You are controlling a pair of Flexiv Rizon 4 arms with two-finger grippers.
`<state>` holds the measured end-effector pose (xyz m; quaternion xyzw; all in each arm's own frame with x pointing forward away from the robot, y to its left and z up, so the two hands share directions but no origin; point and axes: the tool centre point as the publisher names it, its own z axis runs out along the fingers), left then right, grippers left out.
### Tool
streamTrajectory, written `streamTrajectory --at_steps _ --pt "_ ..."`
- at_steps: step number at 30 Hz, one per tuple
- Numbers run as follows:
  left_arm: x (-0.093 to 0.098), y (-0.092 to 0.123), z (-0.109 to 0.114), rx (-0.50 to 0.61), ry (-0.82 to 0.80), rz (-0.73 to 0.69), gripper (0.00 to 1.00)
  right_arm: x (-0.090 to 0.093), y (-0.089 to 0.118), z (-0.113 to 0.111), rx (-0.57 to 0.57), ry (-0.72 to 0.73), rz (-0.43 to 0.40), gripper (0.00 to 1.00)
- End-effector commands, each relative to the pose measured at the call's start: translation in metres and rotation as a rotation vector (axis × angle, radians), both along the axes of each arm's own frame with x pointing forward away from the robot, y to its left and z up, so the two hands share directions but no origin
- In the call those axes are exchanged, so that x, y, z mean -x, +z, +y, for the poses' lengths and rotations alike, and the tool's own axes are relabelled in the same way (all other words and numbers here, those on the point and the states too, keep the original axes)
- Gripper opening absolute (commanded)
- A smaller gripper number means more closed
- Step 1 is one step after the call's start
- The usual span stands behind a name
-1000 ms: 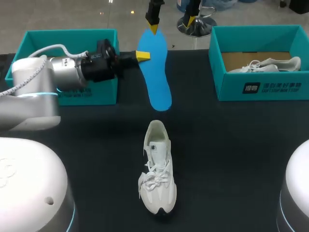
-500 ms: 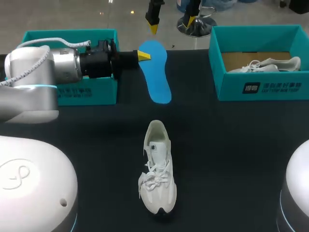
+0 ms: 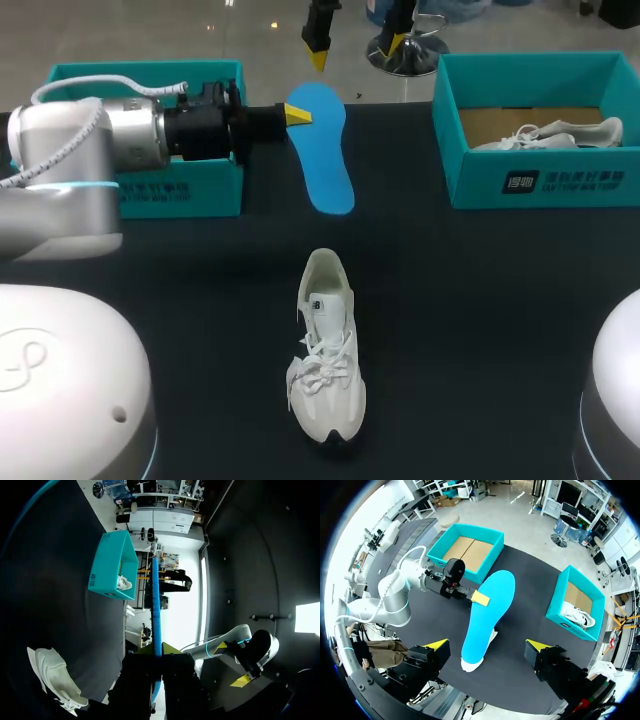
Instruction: Take the shoe out of the shoebox, open the shoe tongue, remove and reinsert the insole, then place the shoe into the shoebox
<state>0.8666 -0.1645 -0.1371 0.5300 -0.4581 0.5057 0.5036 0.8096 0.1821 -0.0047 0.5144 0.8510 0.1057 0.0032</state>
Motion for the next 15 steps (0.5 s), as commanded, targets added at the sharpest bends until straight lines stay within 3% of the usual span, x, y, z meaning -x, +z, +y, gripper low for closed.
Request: streamTrajectory --at_steps 1,2,4,7,15 --pt "0.001 0.001 0.001 -0.003 0.001 0.0 0.0 -0.001 0.0 0.001 0.002 -0.001 0.002 1.0" --pt "0.001 0.001 0.001 -0.003 0.001 0.0 0.0 -0.001 0.0 0.001 0.002 -0.001 0.002 1.0" --pt "0.0 0.019 -0.006 -0.056 -0.091 -0.226 0.0 -0.001 0.0 0.001 0.002 -0.001 0.002 1.0" --pt "0.006 0.041 -0.006 -0.042 -0.119 -0.439 0.0 -0.001 0.0 0.001 0.002 -0.001 0.002 1.0" --pt "0.023 0.047 0.002 -0.052 -0.157 -0.743 0.0 -0.001 0.0 0.001 0.002 -0.001 0.002 1.0"
